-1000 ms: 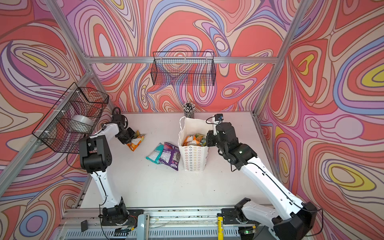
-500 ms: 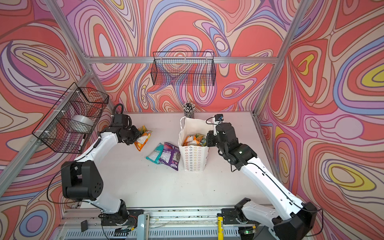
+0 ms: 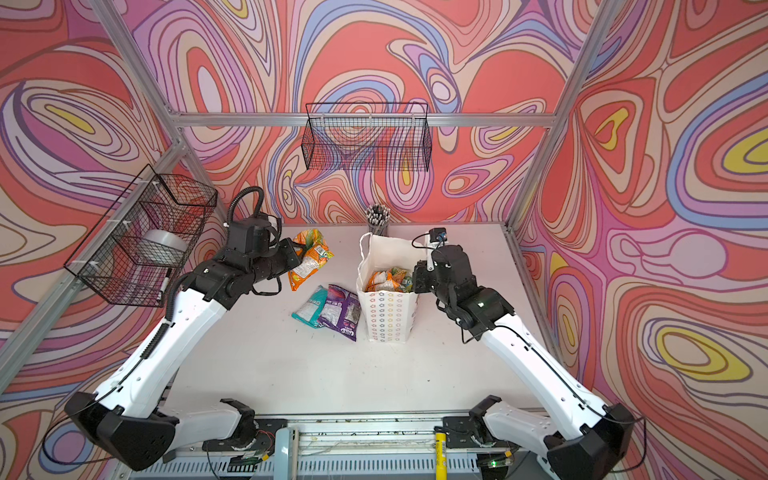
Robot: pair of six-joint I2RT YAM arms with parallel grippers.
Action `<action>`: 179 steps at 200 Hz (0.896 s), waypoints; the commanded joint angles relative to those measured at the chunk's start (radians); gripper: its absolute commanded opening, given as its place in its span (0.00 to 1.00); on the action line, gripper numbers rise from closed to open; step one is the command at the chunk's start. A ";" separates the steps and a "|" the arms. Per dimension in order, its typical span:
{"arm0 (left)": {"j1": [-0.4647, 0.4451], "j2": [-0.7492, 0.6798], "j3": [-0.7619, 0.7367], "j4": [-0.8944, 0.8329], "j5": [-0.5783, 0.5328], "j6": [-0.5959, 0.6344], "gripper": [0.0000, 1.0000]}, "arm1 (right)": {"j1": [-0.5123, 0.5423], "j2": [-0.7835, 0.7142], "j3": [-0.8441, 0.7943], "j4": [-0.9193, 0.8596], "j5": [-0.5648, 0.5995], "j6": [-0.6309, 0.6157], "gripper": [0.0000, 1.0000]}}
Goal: Place the snacks into the paper bag
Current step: 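Lift the orange bag with the left gripper and carry it over the paper bag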
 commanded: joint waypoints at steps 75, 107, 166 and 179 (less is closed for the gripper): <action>-0.301 0.156 0.440 -0.039 -0.104 0.183 0.05 | 0.006 0.001 -0.014 0.006 0.004 -0.006 0.00; -0.377 0.257 0.583 -0.034 -0.052 0.225 0.06 | 0.006 0.006 -0.015 0.005 0.007 -0.006 0.00; -0.440 0.494 0.856 -0.043 0.077 0.225 0.06 | 0.006 -0.002 -0.018 0.007 0.011 -0.011 0.00; -0.442 0.542 0.898 -0.052 0.099 0.220 0.06 | 0.006 -0.002 -0.018 0.008 0.013 -0.011 0.00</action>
